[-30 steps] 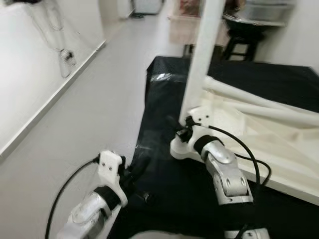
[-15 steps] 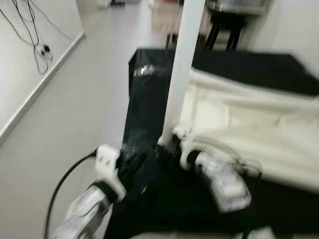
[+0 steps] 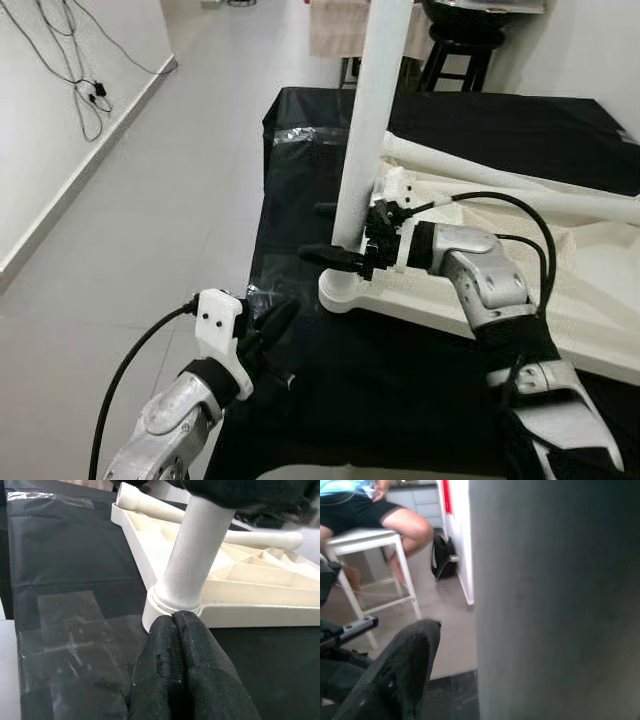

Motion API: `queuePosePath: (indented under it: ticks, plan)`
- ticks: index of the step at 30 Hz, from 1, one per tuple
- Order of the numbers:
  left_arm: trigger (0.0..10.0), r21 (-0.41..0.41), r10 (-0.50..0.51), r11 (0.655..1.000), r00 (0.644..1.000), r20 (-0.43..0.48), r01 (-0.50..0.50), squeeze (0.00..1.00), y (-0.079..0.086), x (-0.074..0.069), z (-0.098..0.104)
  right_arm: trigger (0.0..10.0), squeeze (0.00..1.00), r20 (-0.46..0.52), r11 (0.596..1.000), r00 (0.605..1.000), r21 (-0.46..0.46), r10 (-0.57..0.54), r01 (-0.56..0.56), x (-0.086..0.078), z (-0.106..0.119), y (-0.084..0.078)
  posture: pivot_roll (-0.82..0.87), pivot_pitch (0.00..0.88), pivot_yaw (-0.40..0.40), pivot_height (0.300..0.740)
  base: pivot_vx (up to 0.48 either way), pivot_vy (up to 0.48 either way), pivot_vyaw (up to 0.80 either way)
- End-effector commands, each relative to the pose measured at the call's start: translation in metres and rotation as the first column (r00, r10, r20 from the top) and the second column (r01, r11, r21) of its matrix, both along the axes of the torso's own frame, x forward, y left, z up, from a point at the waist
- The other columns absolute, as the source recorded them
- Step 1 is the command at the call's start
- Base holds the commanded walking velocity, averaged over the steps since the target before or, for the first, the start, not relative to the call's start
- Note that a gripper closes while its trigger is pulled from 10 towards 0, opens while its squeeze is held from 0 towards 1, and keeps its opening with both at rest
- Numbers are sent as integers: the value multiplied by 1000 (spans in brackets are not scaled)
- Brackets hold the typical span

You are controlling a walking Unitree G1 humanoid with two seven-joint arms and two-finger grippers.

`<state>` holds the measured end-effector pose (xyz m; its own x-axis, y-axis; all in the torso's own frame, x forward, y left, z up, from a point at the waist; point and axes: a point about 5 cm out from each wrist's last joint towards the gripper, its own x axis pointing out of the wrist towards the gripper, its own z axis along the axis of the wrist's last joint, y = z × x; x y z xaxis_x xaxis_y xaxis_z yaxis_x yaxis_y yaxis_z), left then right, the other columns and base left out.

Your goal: Building children table

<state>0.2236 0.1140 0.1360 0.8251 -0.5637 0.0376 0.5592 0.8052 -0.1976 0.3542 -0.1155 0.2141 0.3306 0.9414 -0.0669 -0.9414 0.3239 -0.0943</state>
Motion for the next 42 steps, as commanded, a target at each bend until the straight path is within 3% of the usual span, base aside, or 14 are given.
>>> queuePosePath:
  ticks: [1,3,21,22,23,24,27,30,33,34,36,37,40,42]
  plan:
    - [10000,1,-1,1000,1000,-12,1,0,-2,-2,-4,8745,0,-24,1000,999,-10,29,-29,5,-1,6,77,68,-65,740,0,0,0]
    - [10000,0,-2,1000,1000,-13,2,0,-3,-2,-4,0,0,-75,999,996,-6,52,-53,8,-5,4,81,66,-66,740,0,0,0]
    - [10000,-7,-6,1000,1000,-17,5,0,-2,-7,-3,0,0,-127,975,967,-63,-220,214,-5,-60,-25,65,93,-60,740,0,0,0]
    - [10000,-6,-5,1000,1000,-17,5,0,0,-6,-3,0,0,-136,729,716,-115,-684,675,-7,-80,-32,47,92,-63,740,0,0,0]
    - [10000,-6,-5,1000,1000,-17,5,0,0,-6,-3,0,0,-136,729,716,-115,-684,675,-7,-80,-32,47,92,-63,740,0,0,0]
    - [10000,-5,-5,1000,1000,-17,5,0,2,-6,-3,0,0,-117,389,372,-187,-921,902,-17,-95,-48,47,92,-63,740,0,0,0]
    - [10000,-5,-10,1000,1000,-18,10,0,3,-5,-2,0,0,-141,440,418,-241,-898,865,-38,-107,-27,58,107,-47,740,0,0,0]
    - [10000,-3,-21,1000,999,-24,21,0,4,-3,-4,0,0,-96,721,716,-171,-691,672,-39,-91,9,49,87,-41,740,0,0,0]
    - [10000,-4,-23,1000,999,-25,23,0,4,-2,-4,0,0,-85,709,707,-175,-702,683,-33,-91,6,43,86,-38,740,0,0,0]
    - [10000,-3,-23,1000,999,-24,23,0,4,-2,-4,8314,0,-84,703,702,-181,-707,687,-30,-92,4,43,86,-38,740,0,0,0]
    - [10000,-1,-16,1000,1000,-21,16,0,4,-2,-4,10000,0,-84,711,708,-151,-702,687,-29,-86,6,48,86,-37,740,0,0,0]
    - [10000,1,-10,1000,1000,-19,10,0,4,-2,-4,10000,1000,-106,748,740,-95,-664,657,-27,-78,10,49,85,-39,740,0,0,0]
    - [10000,2,-4,1000,1000,-17,4,0,4,-2,-4,10000,1000,-129,808,804,35,-580,588,-25,-55,19,51,85,-41,740,0,0,0]
    - [10000,-1,-9,1000,1000,-19,9,0,3,-2,-4,10000,0,-146,800,809,131,-569,586,-16,-30,15,47,82,-40,740,0,0,0]
